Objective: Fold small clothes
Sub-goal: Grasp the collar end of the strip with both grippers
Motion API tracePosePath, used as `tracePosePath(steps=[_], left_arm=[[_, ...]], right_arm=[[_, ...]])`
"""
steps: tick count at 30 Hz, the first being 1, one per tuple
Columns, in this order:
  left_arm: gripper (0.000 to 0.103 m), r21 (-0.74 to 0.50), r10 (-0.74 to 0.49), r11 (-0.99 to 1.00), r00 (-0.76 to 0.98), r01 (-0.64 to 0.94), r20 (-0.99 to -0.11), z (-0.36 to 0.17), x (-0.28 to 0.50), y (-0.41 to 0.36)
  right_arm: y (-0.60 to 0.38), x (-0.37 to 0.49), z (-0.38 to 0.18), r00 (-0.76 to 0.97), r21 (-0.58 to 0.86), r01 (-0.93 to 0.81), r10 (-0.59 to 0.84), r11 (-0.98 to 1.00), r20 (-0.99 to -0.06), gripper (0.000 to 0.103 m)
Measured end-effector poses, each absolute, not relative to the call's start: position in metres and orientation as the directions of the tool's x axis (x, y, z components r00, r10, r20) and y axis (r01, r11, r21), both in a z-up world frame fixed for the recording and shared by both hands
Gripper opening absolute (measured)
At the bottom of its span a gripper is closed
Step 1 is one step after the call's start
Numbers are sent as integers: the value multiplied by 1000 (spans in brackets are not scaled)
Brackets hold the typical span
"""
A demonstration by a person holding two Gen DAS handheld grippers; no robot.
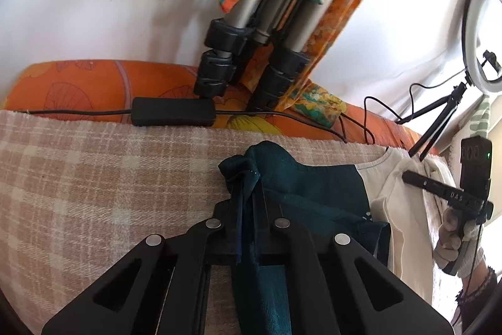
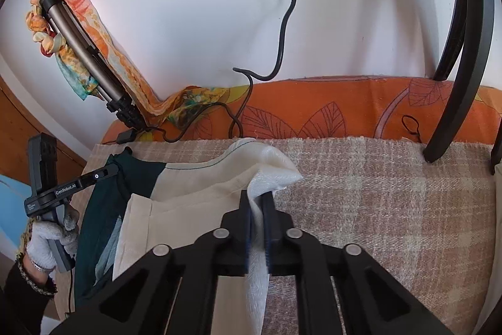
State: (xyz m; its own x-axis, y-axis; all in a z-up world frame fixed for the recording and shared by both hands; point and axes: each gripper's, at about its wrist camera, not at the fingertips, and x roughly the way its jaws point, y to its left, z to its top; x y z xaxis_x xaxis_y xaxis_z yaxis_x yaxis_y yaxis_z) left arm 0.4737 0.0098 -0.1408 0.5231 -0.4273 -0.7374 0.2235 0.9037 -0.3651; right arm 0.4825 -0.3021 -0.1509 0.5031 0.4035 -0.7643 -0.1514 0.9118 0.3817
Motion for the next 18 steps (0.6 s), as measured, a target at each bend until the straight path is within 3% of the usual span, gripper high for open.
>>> tracePosePath(steps=[18], left_arm=[[2,-381,-481,876,567,295,-669,-74,413,4]], right_arm=[[-290,429,-68,555,335,-280,437,899,-708,0]])
